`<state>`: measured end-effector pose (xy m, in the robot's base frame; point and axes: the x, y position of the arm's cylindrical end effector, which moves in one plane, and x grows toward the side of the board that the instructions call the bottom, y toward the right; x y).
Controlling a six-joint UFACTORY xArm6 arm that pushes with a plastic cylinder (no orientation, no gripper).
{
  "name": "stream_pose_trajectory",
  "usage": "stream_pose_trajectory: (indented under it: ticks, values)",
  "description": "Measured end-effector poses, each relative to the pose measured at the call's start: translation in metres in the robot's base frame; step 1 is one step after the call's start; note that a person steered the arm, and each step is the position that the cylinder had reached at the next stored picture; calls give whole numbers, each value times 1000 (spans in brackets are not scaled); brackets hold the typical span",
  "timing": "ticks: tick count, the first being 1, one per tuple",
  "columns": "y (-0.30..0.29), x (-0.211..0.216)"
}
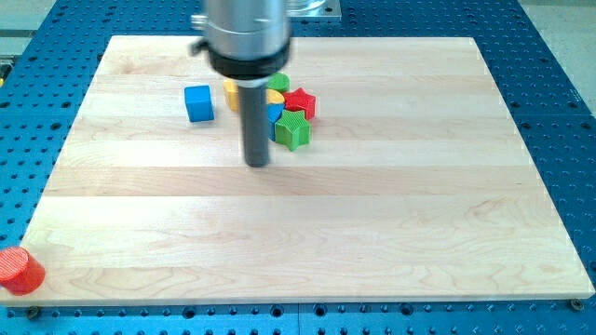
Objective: Move the red star towards the top right of the green star
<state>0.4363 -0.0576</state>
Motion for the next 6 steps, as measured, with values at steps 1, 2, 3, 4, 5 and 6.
stream_pose_trajectory:
  ticks: [1,2,3,4,5,6]
  values:
    - [101,-74]
    - [117,-133]
    - [74,-79]
    - [51,-111]
    - [79,-160]
    - [181,-168]
